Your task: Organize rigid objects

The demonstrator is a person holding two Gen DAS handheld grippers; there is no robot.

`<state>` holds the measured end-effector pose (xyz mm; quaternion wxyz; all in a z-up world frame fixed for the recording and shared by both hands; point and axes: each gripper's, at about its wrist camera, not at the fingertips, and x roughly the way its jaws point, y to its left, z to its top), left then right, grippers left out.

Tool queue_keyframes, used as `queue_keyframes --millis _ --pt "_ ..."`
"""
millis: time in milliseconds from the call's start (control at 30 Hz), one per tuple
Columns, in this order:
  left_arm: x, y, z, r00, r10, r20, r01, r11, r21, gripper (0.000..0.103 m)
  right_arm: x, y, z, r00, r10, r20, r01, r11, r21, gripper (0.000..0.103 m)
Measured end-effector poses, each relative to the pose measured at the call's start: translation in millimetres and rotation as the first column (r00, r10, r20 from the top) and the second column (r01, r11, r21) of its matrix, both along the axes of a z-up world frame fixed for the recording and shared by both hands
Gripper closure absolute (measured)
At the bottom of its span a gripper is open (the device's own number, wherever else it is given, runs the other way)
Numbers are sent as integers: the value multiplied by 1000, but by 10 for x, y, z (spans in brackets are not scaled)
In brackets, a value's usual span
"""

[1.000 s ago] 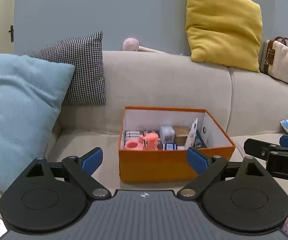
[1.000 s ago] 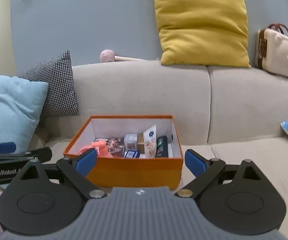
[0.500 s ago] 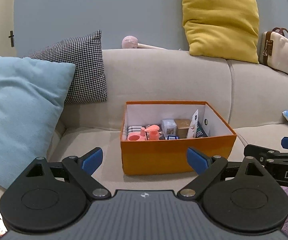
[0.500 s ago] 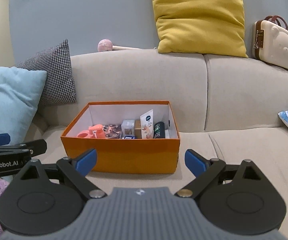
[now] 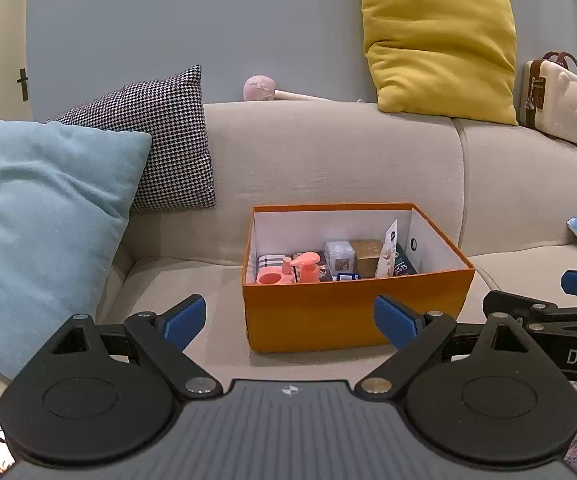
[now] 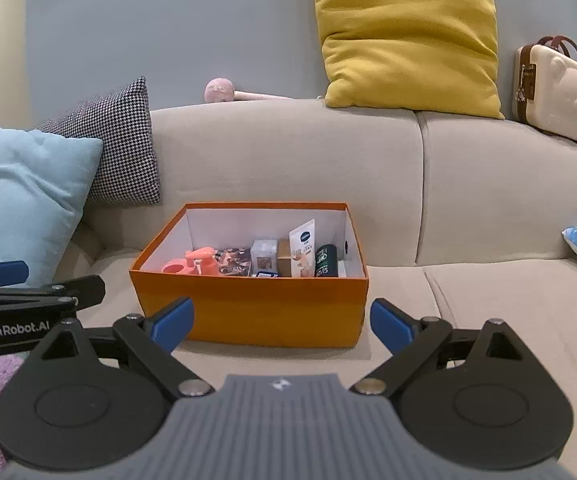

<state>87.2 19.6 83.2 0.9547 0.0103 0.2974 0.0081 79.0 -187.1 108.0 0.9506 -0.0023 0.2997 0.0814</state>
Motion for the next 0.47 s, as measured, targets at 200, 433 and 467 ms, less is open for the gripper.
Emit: queue_keyframes --millis 200,433,467 --pt "-13 -6 9 1000 -6 1 6 1000 4 0 -11 -2 -3 1000 0 -4 0 1000 2 8" --pt "-16 -12 21 1000 -10 5 10 1000 13 0 -20 -2 -2 1000 6 -5 -6 1000 -4 8" --pt "-14 -9 23 1000 -11 3 11 1000 11 0 -17 -3 -3 1000 6 -7 -6 1000 -6 8"
